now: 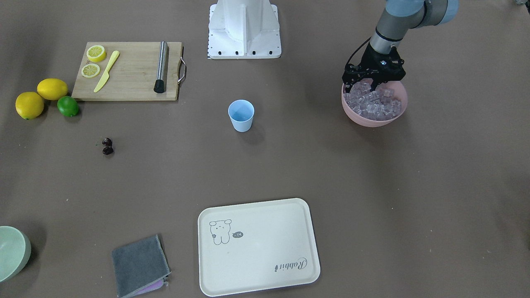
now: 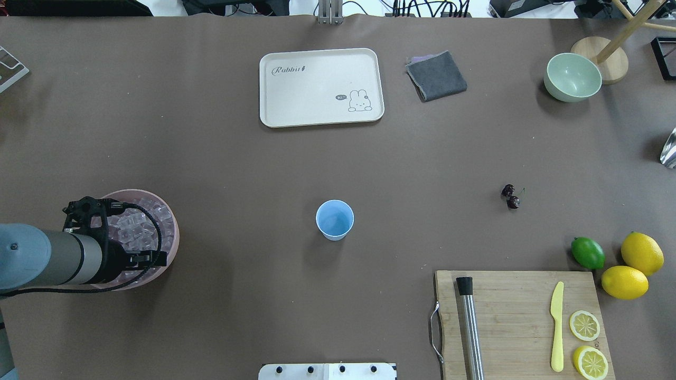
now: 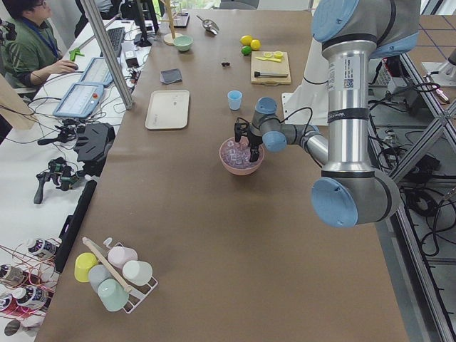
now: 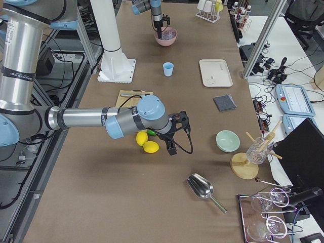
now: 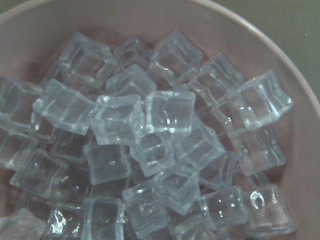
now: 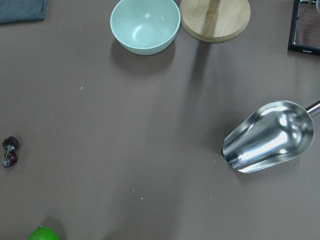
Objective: Put ice and cherries in cup
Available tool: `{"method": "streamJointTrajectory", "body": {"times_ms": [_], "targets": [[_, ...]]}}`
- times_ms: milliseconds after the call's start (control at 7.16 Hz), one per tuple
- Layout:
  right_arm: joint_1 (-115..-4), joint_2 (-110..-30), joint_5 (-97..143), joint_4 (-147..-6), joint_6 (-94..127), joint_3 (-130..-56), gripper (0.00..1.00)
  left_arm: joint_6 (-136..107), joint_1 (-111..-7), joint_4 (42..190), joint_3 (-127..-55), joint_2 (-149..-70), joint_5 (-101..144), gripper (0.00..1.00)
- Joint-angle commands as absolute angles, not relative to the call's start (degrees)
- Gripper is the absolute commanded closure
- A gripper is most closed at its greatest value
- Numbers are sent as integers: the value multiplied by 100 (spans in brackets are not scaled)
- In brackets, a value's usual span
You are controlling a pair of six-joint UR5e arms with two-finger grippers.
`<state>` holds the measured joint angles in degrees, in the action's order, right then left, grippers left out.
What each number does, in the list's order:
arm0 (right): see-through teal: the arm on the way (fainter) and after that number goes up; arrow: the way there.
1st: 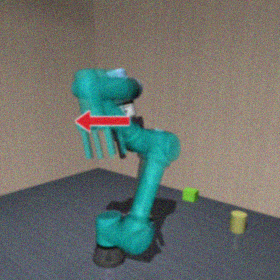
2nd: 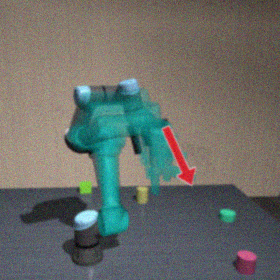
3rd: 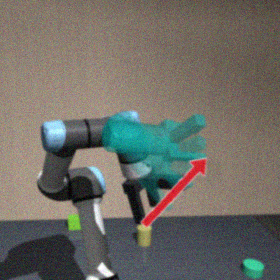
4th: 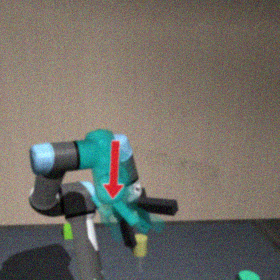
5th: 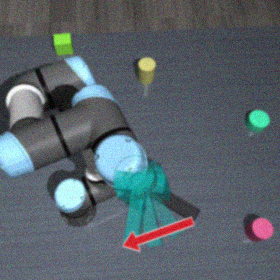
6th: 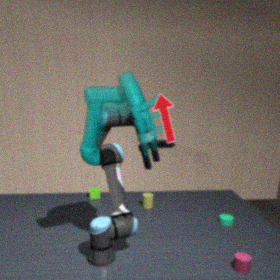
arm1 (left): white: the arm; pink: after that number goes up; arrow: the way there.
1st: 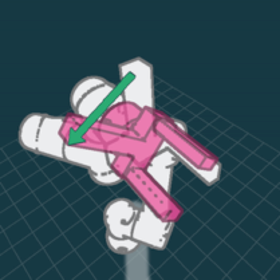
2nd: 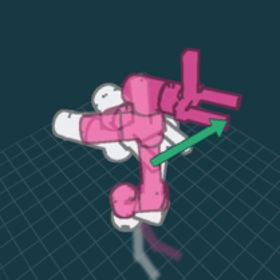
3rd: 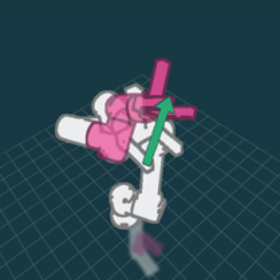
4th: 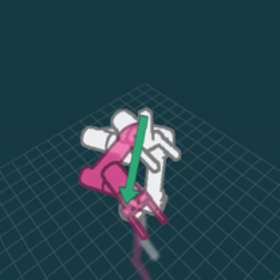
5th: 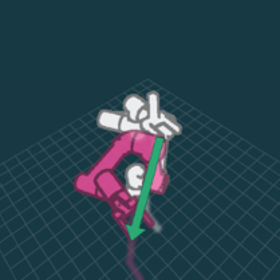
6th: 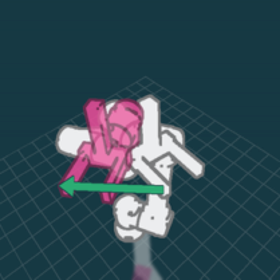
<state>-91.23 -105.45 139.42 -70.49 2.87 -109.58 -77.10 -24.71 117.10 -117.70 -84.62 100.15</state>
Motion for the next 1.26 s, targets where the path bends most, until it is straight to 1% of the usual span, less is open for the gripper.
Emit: {"method": "streamJointTrajectory", "body": {"times_ms": [0,140,419,838,978,1117], "targets": [[-9123,-10538,13939,-7049,290,-10960,0,-7410,-2479,11716,-11769,-8429,10037,42],[-9123,-10538,13931,-7049,290,-10960,0,-7400,-2479,11716,-11777,-8420,10046,42],[-9123,-10538,13931,-7049,299,-10960,0,-7400,-2479,11716,-11777,-8411,10046,46],[-9123,-10538,13931,-7049,299,-10960,0,-7339,-2671,11698,-11821,-8429,10298,66],[-9123,-10538,13931,-7049,299,-10969,0,-7226,-2915,11690,-11821,-8446,10527,68],[-9123,-10538,13931,-7049,308,-10995,0,-7190,-2953,11689,-11821,-8455,10538,73]]}}
